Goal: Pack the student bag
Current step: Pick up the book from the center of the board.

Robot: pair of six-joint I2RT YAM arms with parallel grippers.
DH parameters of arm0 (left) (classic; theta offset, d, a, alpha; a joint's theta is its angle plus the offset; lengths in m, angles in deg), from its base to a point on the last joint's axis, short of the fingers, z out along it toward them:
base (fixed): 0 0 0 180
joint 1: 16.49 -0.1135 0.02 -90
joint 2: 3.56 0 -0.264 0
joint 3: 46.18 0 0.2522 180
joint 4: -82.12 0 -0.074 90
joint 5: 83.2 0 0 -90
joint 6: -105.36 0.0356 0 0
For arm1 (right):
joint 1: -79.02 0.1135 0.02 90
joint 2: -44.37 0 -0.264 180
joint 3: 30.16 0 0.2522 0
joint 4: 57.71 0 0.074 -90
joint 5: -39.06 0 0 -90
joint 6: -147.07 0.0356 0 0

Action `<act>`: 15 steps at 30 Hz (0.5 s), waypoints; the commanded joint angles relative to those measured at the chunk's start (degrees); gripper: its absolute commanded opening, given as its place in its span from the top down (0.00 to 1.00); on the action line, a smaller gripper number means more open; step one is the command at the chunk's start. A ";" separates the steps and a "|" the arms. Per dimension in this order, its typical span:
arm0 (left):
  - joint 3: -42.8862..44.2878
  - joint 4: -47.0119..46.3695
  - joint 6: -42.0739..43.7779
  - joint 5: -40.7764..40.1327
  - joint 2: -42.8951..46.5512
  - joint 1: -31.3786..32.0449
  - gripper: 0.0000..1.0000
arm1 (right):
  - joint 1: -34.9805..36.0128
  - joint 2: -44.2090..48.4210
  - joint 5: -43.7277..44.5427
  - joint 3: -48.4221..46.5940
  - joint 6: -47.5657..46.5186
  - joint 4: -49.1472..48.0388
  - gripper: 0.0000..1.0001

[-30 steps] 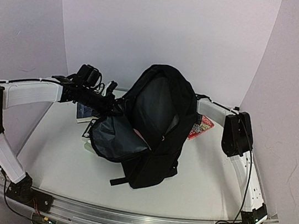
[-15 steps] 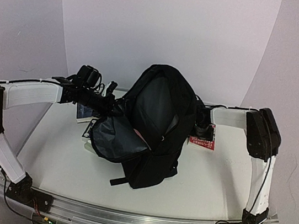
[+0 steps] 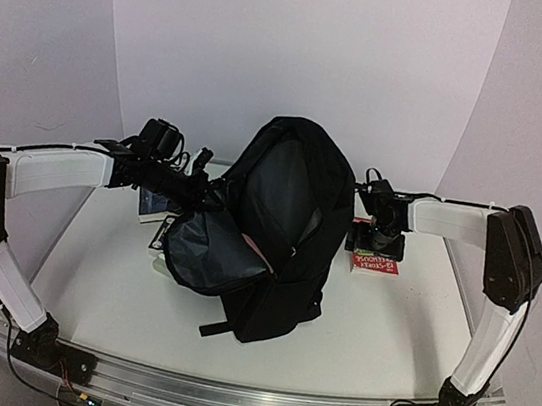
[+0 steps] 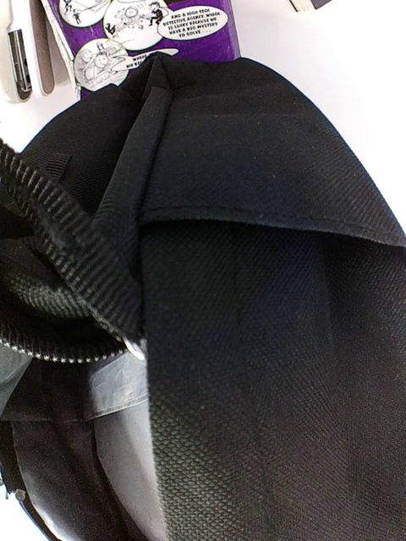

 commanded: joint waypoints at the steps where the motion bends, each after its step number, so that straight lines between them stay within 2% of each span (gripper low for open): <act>1: 0.81 -0.10 0.47 1.59 1.44 0.04 1.00 | -1.38 -1.39 -0.81 -2.36 -0.45 -1.08 0.02; 15: 1.05 -0.28 0.50 1.91 1.10 0.07 1.00 | -1.54 -11.48 -1.58 -6.75 -4.98 -0.05 0.02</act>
